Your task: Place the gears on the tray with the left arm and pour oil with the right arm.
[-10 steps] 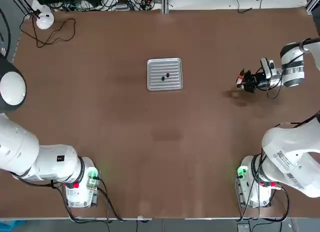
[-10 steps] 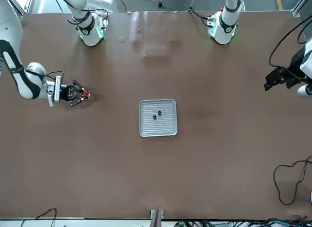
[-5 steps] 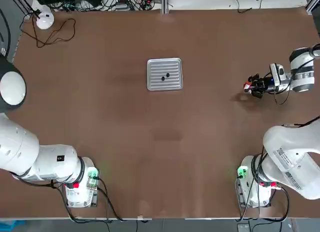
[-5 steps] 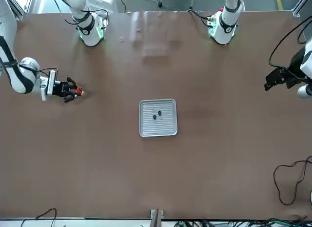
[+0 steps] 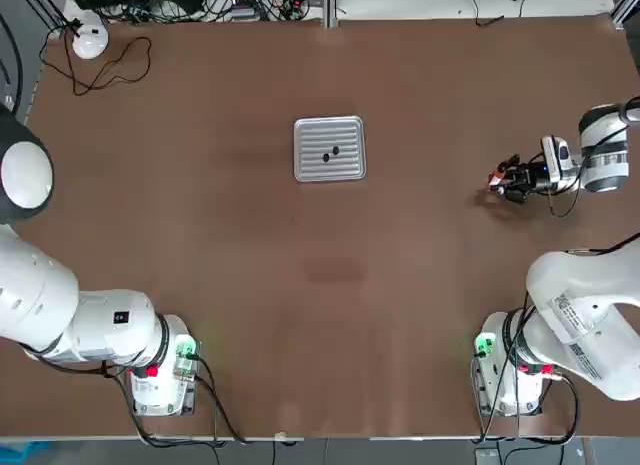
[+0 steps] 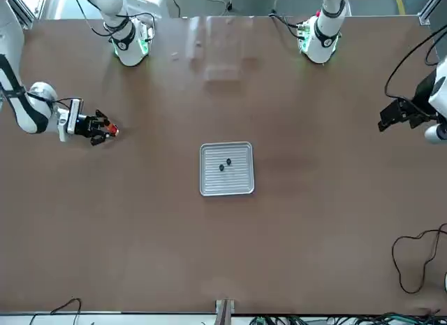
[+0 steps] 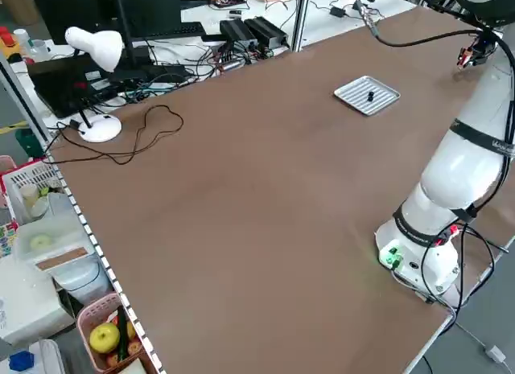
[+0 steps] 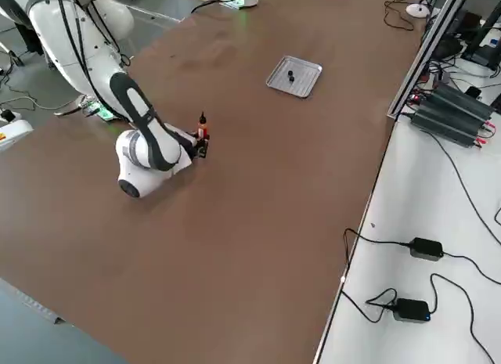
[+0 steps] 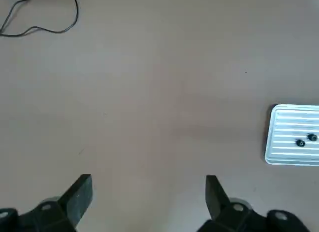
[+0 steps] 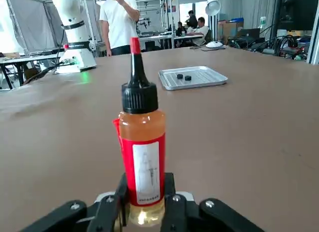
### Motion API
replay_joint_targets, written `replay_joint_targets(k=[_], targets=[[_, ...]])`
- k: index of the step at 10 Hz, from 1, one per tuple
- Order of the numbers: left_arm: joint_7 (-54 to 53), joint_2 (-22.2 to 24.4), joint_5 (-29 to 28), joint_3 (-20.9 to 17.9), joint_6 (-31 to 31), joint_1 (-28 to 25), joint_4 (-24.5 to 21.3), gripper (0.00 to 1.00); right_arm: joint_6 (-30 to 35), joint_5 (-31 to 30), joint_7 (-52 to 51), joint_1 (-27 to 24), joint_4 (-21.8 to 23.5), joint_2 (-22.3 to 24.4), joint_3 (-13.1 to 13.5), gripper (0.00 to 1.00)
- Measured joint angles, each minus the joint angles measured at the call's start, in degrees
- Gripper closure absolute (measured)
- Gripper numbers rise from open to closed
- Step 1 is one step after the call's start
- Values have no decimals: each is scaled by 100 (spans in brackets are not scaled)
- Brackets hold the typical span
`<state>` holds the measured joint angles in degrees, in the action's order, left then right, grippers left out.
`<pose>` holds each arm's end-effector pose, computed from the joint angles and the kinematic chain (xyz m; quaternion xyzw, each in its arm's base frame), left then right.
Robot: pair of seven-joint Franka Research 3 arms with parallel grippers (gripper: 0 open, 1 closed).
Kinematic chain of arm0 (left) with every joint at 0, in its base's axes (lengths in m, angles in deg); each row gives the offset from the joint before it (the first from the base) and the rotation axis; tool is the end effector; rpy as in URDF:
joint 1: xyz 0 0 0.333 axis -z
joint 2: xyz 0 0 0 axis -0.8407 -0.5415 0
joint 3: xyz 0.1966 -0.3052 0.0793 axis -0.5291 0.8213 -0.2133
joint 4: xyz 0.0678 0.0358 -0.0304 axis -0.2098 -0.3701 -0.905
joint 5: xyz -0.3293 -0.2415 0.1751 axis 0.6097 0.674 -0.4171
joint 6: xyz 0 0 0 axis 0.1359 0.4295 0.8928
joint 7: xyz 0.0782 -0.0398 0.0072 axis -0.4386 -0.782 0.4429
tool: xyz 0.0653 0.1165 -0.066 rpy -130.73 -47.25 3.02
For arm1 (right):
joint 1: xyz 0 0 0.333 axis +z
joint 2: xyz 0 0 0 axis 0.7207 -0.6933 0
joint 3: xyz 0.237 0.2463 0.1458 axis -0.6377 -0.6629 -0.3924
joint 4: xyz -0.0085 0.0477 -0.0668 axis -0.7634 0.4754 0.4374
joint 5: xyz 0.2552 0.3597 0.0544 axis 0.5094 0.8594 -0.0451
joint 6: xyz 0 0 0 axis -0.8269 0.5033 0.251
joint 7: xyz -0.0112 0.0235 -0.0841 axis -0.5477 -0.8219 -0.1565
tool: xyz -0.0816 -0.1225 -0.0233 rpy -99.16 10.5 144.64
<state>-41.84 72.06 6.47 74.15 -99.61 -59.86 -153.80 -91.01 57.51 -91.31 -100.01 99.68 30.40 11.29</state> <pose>0.6382 -0.0396 0.6430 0.9992 0.0371 -0.0027 0.0138 0.4207 -0.1734 0.0740 -0.5985 -0.5291 -0.4175 0.4330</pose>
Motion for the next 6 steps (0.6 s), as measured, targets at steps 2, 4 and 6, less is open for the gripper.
replay_joint_targets(k=[2, 4, 6], targets=[[7, 0, 0, 0, -2, 7, 12, 0, -8, -6, -67, 0, -87, -148, 41, 70], [10, -1, 0, 2, -2, 11, 15, 0, -9, -10, -92, 0, -169, -250, 41, 70], [14, -1, 0, 3, -2, 15, 15, 0, -9, -16, -135, 0, -232, -329, 40, 70]])
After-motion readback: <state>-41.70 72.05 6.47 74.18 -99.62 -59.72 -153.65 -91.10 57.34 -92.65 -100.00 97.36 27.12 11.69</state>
